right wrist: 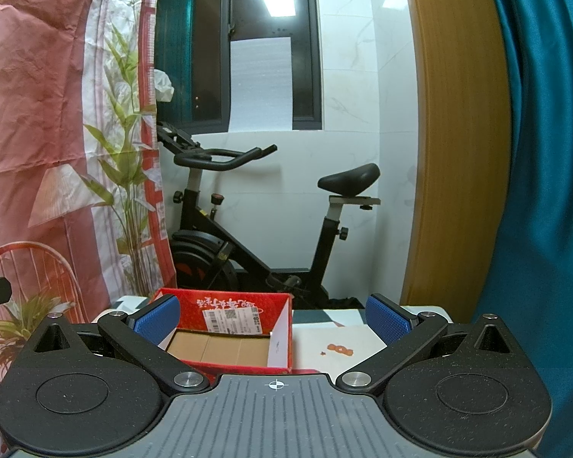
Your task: Organize soft objects
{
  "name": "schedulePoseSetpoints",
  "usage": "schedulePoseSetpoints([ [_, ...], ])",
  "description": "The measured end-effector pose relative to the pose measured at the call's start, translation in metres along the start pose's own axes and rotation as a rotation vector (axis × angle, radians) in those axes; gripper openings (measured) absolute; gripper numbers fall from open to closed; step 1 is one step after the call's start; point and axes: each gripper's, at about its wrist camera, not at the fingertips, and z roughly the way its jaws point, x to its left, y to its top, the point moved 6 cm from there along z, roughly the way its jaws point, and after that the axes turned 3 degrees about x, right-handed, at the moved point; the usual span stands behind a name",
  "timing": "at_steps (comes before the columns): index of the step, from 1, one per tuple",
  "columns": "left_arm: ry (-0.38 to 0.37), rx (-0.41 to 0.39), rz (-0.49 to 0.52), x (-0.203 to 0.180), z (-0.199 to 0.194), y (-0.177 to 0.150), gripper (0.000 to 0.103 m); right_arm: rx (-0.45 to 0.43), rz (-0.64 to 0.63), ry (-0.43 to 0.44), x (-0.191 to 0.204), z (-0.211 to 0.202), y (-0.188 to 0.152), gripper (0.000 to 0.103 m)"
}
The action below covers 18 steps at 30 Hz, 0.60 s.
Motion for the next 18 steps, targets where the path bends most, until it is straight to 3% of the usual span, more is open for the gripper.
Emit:
schedulePoseSetpoints([
  [12,-0.001,0.002,0.0,-0.0008,-0.0004,-0.0003,0.103,0.001,0.003,0.004,0.0011,0.0002,0.0003,0.103],
  [18,0.003,-0.012,0.006,-0.0018,0.006,-0.006,0.103,-0.017,0.03,0.057,-0.0023,0.0048,-0.0063,0.103],
])
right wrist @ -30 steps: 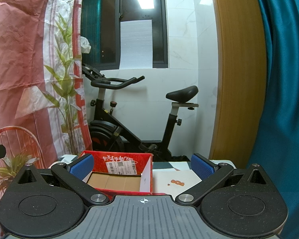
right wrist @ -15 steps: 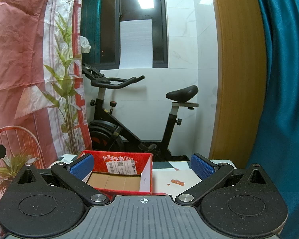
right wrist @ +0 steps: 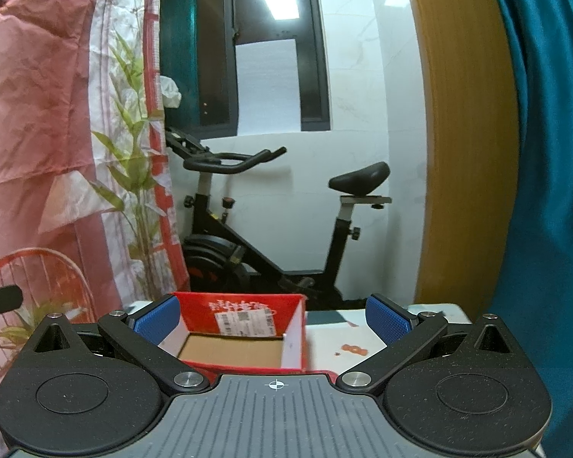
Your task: Organize soft objects
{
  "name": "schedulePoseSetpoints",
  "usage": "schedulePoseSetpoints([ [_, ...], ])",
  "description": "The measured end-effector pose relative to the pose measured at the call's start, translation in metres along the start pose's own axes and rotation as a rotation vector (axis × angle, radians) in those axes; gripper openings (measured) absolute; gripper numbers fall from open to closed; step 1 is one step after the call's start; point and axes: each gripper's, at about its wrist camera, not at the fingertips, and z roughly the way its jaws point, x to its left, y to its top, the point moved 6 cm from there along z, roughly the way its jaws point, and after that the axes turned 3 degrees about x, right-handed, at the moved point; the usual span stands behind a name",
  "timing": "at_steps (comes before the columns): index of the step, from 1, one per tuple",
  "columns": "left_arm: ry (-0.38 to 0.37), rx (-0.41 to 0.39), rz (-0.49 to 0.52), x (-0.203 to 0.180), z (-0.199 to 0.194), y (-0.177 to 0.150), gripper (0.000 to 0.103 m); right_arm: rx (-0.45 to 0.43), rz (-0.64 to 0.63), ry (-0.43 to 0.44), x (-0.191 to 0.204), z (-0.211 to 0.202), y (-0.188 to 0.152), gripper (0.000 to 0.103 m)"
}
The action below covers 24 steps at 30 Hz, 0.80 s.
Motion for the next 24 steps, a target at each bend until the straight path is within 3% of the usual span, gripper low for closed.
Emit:
schedulePoseSetpoints([
  [5,0.023,0.015,-0.001,0.01,0.017,-0.017,0.103,0.007,0.021,0.049,-0.008,0.011,-0.015,0.103],
  [10,0.02,0.098,-0.052,0.03,0.047,-0.044,0.103,0.049,0.03,0.114,-0.001,0.042,-0.043,0.103],
  [19,-0.016,0.232,-0.107,0.043,0.089,-0.093,0.103,0.214,0.008,0.141,0.007,0.085,-0.103,0.103],
  [24,-0.099,0.309,-0.127,0.031,0.109,-0.123,0.103,0.334,0.018,0.127,0.004,0.113,-0.14,0.103],
])
